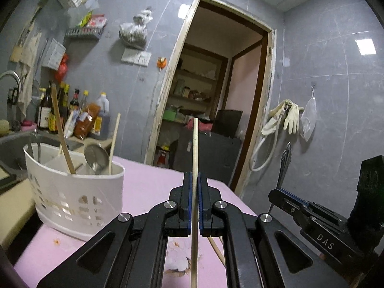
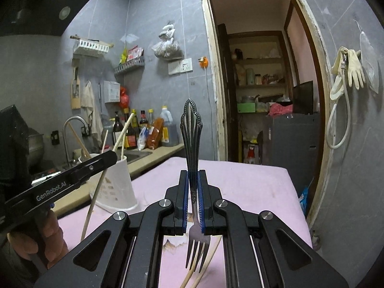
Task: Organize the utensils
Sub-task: 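Lift the chopstick with the left tool while the right raises the fork toward the holder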
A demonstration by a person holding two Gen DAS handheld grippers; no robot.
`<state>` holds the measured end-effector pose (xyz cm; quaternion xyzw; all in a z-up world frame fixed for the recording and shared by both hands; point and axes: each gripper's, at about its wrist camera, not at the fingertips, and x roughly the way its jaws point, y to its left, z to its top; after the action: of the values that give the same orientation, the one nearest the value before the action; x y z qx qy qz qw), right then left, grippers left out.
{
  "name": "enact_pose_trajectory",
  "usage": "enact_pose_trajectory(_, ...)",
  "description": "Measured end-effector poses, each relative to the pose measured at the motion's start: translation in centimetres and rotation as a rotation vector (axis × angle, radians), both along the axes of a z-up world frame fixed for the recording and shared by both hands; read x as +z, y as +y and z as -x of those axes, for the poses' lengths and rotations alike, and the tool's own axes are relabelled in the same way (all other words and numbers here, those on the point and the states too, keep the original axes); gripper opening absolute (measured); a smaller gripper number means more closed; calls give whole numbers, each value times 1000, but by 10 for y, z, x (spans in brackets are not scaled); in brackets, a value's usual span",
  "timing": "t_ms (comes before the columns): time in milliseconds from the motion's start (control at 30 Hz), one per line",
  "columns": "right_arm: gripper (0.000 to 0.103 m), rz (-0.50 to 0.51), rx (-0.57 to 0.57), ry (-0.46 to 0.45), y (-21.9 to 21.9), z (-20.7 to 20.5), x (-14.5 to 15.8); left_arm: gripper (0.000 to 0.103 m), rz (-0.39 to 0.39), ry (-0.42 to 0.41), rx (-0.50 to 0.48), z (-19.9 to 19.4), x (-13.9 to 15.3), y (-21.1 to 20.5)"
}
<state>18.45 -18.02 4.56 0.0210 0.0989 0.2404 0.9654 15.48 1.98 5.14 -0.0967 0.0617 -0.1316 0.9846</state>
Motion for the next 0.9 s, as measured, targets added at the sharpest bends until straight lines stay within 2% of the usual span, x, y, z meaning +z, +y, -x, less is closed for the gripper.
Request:
enact_pose_trajectory(133, 5, -2, 2, -28, 1, 0, 12, 3, -31, -58, 5, 9, 18, -1)
enact_pose_trajectory(433, 5, -35, 25, -62, 13, -4, 39, 3, -17, -143, 16, 19, 61, 25)
enact_pose_trajectory(667, 5, -91, 73, -79, 37, -18, 68, 3, 25, -198, 71, 20, 103, 78)
enact_pose_trajectory(900, 5, -144, 151, -90, 83, -40, 92, 3, 97, -212, 181, 7, 119, 145)
